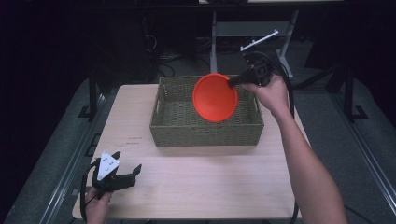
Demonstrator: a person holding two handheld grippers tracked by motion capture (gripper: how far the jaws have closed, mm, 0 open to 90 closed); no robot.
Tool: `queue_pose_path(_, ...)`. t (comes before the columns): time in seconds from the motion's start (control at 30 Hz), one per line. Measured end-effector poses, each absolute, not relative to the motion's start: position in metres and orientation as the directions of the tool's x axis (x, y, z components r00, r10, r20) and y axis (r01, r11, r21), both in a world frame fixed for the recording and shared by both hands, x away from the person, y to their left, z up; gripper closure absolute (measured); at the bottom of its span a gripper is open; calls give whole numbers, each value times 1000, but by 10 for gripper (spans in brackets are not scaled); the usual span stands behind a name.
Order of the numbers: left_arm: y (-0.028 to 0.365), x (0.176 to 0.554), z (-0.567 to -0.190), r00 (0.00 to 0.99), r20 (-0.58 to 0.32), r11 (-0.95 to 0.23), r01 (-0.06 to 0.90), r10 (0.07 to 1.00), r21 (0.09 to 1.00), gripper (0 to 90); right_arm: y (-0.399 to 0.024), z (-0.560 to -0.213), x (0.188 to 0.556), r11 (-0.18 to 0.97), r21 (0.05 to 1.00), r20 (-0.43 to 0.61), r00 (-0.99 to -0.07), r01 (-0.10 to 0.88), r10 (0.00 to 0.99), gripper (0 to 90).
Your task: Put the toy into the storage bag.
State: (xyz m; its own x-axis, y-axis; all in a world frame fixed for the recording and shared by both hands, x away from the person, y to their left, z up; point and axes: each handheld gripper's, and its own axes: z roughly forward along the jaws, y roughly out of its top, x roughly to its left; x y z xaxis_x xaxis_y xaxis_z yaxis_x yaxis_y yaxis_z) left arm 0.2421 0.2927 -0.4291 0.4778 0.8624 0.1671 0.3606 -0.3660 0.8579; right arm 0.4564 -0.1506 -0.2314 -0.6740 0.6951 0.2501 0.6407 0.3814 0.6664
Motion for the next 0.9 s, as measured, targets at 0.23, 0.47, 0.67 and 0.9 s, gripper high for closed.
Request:
queue_pose_path(0.23,293,242,-429,476,163,-360,360,864,861,128,-149,-236,463,375,662,243,-660,649,711,819)
queue_pose_path(0.47,294,242,-429,468,152,-347,367,871,863,128,-153,-249,470,335,663,256,-624,669,738,819)
queue_pose_path(0.67,294,242,-429,469,156,-352,365,869,862,128,-158,-263,478,322,645,260,-595,693,760,819)
queue_pose_path(0.9,294,242,-429,470,157,-353,365,869,861,128,-161,-278,483,301,627,268,-561,719,783,819)
